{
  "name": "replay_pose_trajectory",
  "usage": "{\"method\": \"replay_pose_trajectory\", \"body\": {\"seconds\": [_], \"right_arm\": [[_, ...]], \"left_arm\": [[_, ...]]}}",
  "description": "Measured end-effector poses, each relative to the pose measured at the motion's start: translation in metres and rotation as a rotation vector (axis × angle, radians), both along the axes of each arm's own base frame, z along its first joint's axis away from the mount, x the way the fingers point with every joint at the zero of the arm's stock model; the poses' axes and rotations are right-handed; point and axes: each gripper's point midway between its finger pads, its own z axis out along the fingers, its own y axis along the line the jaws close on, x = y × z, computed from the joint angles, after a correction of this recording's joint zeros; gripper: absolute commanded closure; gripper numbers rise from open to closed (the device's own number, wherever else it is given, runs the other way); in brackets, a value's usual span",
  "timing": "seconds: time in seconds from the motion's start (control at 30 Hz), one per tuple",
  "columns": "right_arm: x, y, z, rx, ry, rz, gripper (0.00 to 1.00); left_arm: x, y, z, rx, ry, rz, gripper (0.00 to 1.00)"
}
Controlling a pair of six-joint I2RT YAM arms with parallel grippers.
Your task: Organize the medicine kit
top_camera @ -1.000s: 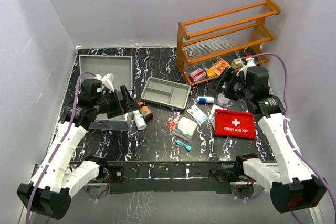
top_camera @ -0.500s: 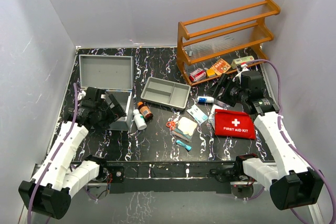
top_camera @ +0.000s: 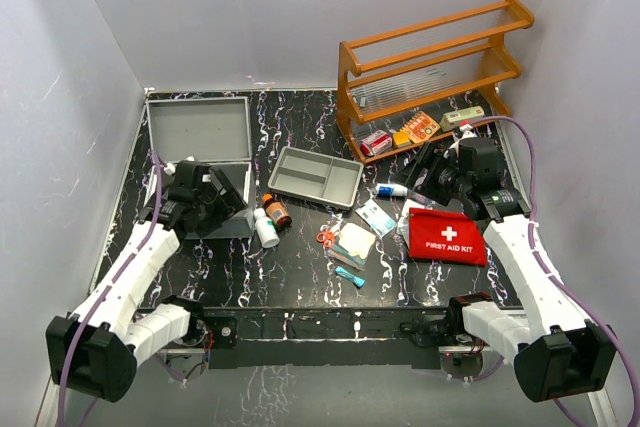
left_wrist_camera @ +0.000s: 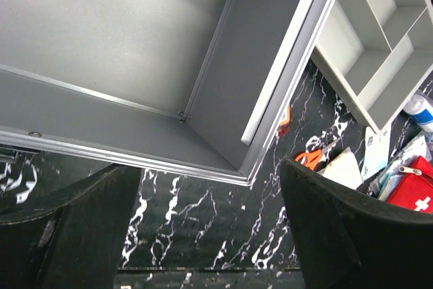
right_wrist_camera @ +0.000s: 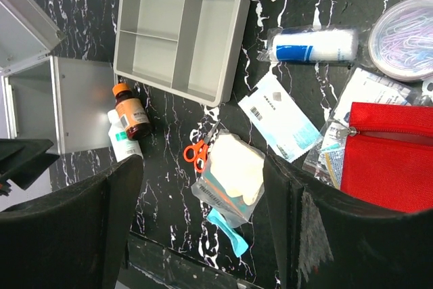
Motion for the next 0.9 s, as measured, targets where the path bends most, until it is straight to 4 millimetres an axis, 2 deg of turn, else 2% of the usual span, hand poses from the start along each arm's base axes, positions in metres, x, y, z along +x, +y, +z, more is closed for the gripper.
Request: {"method": "replay_pose_trajectory", "body": {"seconds": [0.13, 0.3, 0.47, 0.63, 0.77, 0.9], "right_arm": [[0.003, -0.005, -0.005, -0.022, 0.005, -0.023, 0.31], [0.002, -0.024, -0.031, -0.104, 0.064, -0.107, 0.33], [-0.004, -0.058, -0.056, -0.228, 0.135, -0.265, 0.34], [-0.019, -0.097, -0.085, -0.361, 0.220, -0.457, 0.41], [-0.026, -0.119, -0.096, -0.430, 0.258, -0.582, 0.43], [-0.024, -0.132, -0.102, -0.455, 0.280, -0.689, 0.43]], "left_arm": [[0.019, -0.003, -0.006, 0.022, -0.020, -0.027, 0.19], [0.041, -0.007, -0.015, 0.052, -0.033, -0.066, 0.18], [0.059, -0.011, -0.019, 0.075, -0.053, -0.108, 0.18], [0.073, -0.014, -0.020, 0.091, -0.080, -0.137, 0.18], [0.077, -0.014, -0.021, 0.101, -0.086, -0.150, 0.16], [0.077, -0.014, -0.019, 0.105, -0.094, -0.161, 0.14]]}}
